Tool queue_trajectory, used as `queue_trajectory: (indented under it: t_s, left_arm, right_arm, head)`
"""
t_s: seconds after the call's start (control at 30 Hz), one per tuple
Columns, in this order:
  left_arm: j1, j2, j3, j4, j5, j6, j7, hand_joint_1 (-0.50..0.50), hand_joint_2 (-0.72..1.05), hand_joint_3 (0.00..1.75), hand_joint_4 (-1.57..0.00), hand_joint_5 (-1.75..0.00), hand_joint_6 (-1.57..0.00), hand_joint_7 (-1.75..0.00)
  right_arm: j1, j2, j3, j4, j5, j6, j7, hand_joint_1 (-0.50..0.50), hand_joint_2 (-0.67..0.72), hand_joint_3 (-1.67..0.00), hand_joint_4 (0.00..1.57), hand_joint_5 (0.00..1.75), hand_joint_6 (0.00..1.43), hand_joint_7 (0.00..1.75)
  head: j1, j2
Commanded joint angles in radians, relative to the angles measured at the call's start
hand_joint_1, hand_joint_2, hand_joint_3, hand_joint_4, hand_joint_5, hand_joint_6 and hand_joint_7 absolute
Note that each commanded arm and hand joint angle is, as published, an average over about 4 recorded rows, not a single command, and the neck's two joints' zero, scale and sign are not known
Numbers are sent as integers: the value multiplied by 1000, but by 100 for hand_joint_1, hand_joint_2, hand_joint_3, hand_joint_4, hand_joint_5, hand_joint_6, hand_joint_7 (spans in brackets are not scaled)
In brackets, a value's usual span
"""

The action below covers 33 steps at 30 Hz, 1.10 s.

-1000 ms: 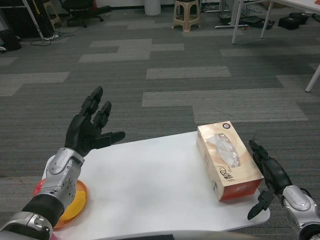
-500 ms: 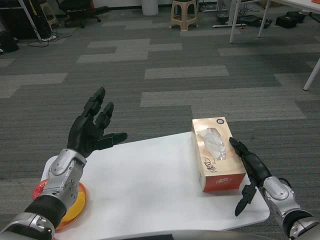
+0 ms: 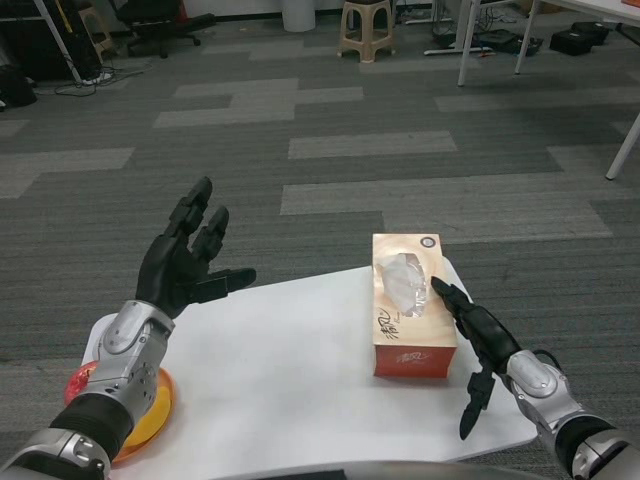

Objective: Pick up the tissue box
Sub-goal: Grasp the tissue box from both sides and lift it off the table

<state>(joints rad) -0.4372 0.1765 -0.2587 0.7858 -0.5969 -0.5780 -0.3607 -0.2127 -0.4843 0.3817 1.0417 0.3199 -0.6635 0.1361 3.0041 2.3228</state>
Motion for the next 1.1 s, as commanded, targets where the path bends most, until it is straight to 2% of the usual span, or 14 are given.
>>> queue_trajectory:
  t_s: [0.03,0.23,0.37,0.43,0.53,1.0,1.1]
  left_arm:
    - [-17,12,-2,3,-3,-9,0,50,105,7,0,0,0,0]
    - [-15,12,-4,3,-3,-9,0,50,105,9,0,0,0,0]
    - [-15,12,-3,3,-3,-9,0,50,105,4,0,0,0,0]
    - [-15,12,-2,2,-3,-9,0,50,105,9,0,0,0,0]
    - [-13,12,-2,1,-3,-9,0,50,105,4,0,0,0,0]
    - [-8,12,1,0,-3,-9,0,50,105,9,0,0,0,0]
    - [-8,13,0,0,-3,-10,0,50,105,2,0,0,0,0]
  right_arm:
    - [-24,0,21,-29,5,2,-1,-48,60,-8,0,0,0,0]
    - [-35,-1,67,-52,5,2,-2,-46,60,-8,0,0,0,0]
    - [-42,-2,98,-63,5,2,-3,-46,60,-8,0,0,0,0]
    - [-44,-2,109,-69,5,2,-3,-46,60,-8,0,0,0,0]
    - [-47,-2,127,-78,5,2,-3,-46,60,-8,0,0,0,0]
    - [-45,-4,162,-137,4,1,2,-46,60,-10,0,0,0,0]
    - [-46,-5,176,-147,4,2,2,-46,60,-8,0,0,0,0]
  head:
    - [1,1]
    - [3,0]
    - [5,1]
    - [6,1]
    - [8,0]
    - [18,-1]
    - [19,-2]
